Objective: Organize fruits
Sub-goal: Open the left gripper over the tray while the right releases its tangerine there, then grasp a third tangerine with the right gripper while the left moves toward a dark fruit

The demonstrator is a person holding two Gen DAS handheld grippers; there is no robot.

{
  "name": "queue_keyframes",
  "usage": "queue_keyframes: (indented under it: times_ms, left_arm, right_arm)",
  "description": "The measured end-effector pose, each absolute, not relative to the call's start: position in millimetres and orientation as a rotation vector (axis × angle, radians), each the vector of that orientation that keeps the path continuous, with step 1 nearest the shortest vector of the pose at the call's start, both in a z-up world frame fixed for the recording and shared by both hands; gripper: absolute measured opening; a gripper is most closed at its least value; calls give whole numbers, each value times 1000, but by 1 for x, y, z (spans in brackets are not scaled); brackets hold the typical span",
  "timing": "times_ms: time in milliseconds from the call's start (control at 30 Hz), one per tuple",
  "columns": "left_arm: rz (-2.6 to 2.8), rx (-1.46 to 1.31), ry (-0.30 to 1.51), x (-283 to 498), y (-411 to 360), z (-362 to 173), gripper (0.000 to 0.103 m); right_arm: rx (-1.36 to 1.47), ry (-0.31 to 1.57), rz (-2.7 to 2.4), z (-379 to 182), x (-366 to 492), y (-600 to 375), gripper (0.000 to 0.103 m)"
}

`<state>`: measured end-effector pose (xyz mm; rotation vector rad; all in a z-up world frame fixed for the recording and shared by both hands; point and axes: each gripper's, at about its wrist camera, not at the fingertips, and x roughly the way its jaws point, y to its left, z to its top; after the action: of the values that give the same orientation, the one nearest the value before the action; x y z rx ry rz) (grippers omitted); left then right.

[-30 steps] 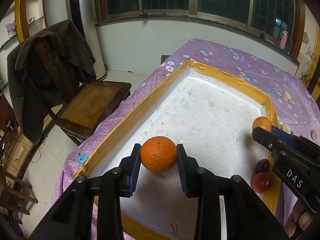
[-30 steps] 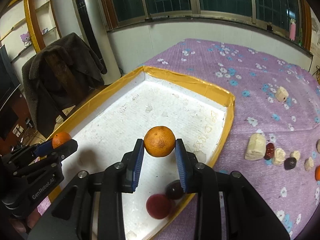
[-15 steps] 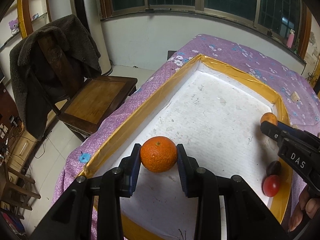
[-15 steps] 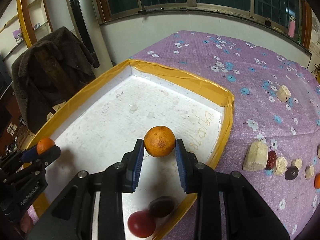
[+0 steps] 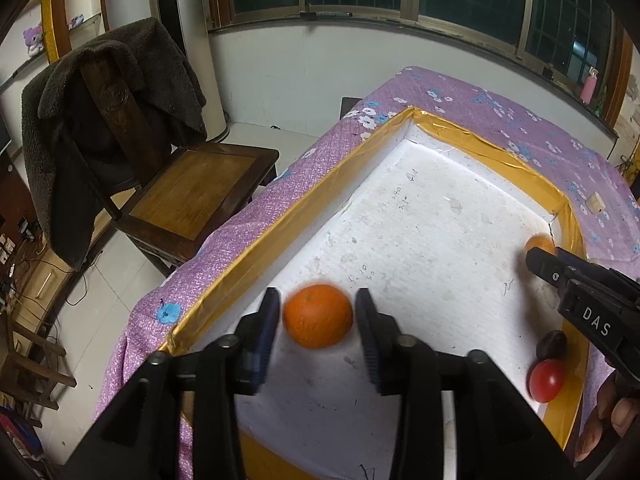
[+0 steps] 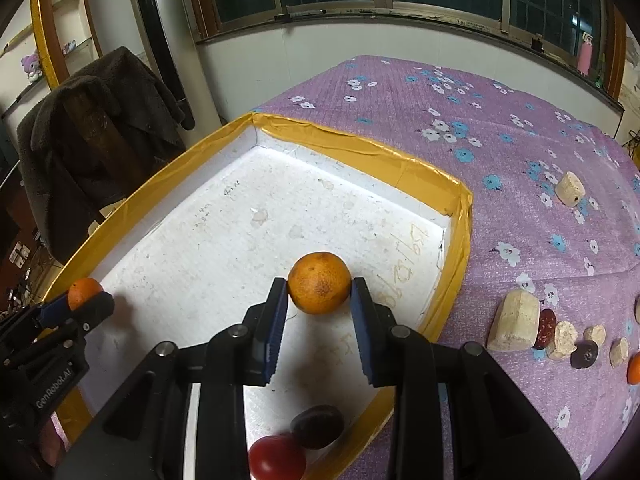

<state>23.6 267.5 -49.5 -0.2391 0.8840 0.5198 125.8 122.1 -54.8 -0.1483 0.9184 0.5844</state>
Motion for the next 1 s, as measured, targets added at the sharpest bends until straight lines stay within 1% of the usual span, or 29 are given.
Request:
queue_keyframes:
  times_ms: [33,67,100,133,200,333,467,533,667,700,733,800,900,1000]
  left_arm:
    - [523,-237,880,23,267,-49,61]
    - [525,-235,875,23,267,-48,68]
    - [525,-233,865,22,266,-46,74]
    - [529,-229,852,20,265,-44,74]
    - [544,-212,833,17,263,-39,74]
    - [556,-231,785,4,259,-27,74]
    - [575,-248,715,-12,247,-14,74]
    - [559,-254,682,-18,233,-9,77]
    - [484,-222,676,-16,198,-2,80]
    - [459,-211,680,-14,189,-2,81]
    - [426,-193,684,-11,177,-1,81]
    - [362,-148,697,-6,150,-1,81]
    - [275,-88,721,4,112,-6,82]
    - [200,-40,756,11,82,-15,82]
  right_arm:
    - [-147,922,582,-55,127,121,35]
    - [-143,921,580,-55,127,120,36]
    - [-138,915,578,-53,127,119,44]
    - [-131,908,577,-51,127,117,60]
    - [-114,891,581,-46,124,114,73]
    - [-85,845,576,-29,115,100,73]
    - [-41,776,547,-8,98,62,73]
    - [-19,750,517,-2,86,37,73]
    - [10,728,444,-3,65,-25,74]
    - [19,731,421,-5,60,-45,76]
    - [25,736,405,-7,58,-59,80]
    - [31,744,363,-12,54,-90,84]
    - [32,770,284,-22,53,-134,88]
    - [69,801,213,-33,54,-176,89]
